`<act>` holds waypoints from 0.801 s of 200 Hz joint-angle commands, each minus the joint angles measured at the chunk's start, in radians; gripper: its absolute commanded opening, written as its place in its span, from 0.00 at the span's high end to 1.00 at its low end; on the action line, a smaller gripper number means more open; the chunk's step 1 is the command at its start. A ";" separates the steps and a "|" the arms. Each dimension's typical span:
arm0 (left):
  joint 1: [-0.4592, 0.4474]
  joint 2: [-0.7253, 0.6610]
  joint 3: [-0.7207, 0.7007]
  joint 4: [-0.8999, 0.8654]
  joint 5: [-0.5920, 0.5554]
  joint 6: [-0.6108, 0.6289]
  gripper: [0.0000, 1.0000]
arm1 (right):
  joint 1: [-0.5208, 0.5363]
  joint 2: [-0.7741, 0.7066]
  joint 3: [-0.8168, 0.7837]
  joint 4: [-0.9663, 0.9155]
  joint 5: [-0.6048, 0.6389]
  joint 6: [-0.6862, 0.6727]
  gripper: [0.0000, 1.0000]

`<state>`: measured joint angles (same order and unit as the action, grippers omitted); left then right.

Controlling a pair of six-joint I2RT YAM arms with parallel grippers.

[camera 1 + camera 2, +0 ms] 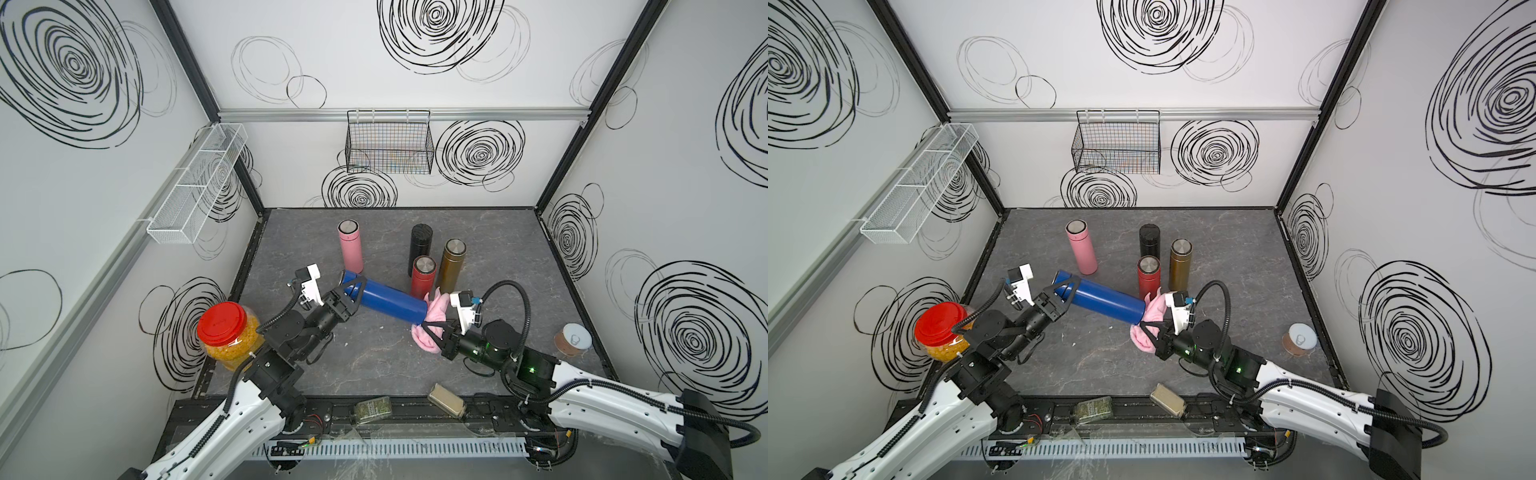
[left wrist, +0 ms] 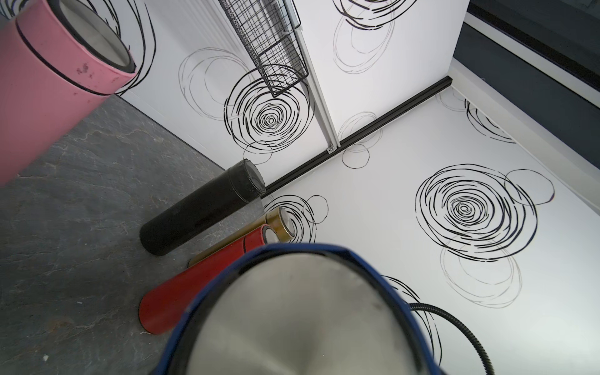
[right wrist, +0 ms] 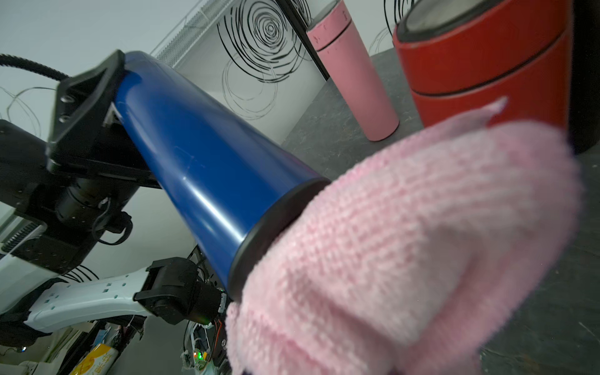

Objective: Wipe the surface of the thermos
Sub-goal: Wipe the dirt from the surface of the thermos.

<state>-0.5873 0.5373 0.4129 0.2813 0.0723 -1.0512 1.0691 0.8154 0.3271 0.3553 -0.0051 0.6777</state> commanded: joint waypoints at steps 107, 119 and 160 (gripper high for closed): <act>0.007 -0.002 0.021 0.047 -0.034 -0.015 1.00 | 0.227 0.137 0.167 0.023 -0.056 -0.159 1.00; 0.007 0.001 0.021 0.045 -0.037 -0.015 1.00 | 0.242 0.226 0.247 0.022 -0.068 -0.188 1.00; -0.006 0.015 0.019 0.062 -0.044 -0.013 1.00 | 0.251 0.521 0.529 -0.077 0.123 -0.234 1.00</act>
<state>-0.5873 0.5552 0.4129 0.2291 0.0422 -1.0489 1.3140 1.2232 0.7368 0.3222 -0.0204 0.5091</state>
